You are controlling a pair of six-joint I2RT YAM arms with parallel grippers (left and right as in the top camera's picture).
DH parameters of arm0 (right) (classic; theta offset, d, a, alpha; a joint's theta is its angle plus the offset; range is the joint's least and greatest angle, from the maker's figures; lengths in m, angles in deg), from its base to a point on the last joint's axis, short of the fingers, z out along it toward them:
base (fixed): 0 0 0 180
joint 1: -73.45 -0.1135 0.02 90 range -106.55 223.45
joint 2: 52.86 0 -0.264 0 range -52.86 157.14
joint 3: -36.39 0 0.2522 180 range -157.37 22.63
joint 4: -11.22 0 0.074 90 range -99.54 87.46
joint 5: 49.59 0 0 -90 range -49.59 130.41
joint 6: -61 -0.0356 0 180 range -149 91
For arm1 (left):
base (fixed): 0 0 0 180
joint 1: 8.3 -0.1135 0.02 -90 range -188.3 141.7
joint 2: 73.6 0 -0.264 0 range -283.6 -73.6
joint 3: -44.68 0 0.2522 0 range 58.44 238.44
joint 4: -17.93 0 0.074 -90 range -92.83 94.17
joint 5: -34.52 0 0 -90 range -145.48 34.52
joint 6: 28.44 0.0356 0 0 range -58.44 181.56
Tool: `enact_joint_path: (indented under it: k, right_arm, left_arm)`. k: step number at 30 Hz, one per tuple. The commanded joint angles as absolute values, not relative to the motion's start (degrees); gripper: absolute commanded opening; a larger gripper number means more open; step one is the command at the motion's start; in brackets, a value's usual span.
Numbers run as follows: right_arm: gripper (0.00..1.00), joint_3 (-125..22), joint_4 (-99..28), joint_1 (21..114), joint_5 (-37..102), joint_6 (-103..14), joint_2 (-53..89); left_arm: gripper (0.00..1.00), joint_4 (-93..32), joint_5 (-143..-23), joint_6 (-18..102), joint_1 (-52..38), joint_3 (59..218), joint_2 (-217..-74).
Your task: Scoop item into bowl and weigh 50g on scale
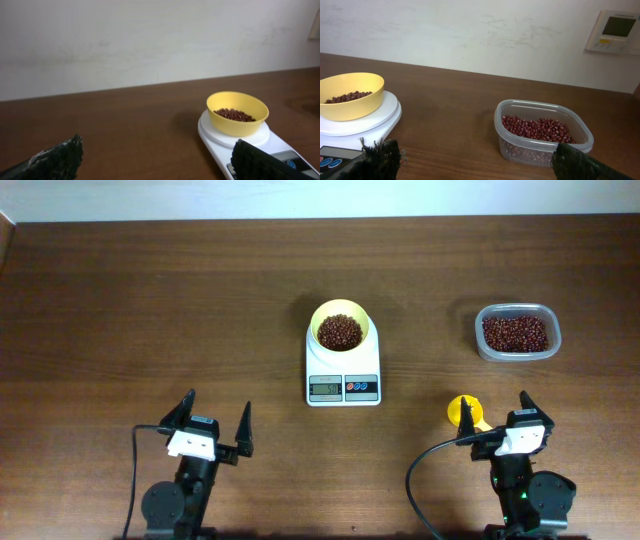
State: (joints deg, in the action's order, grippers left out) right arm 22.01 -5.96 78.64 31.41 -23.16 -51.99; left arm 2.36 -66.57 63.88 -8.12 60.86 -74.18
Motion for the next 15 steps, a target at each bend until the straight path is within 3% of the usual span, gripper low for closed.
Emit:
enact_joint_path:
  k: [1, 15]
  right_arm:
    - [0.99, 22.3, -6.4, 78.3, 31.9, -23.5, -52.2]
    - [0.99, 22.3, -6.4, 78.3, 31.9, -23.5, -52.2]
  left_arm:
    - [0.99, 3.5, -66.1, 63.7, -8.4, 58.9, -73.9]
    - [0.99, 0.6, -66.6, 63.6, -8.4, 59.0, -74.0]
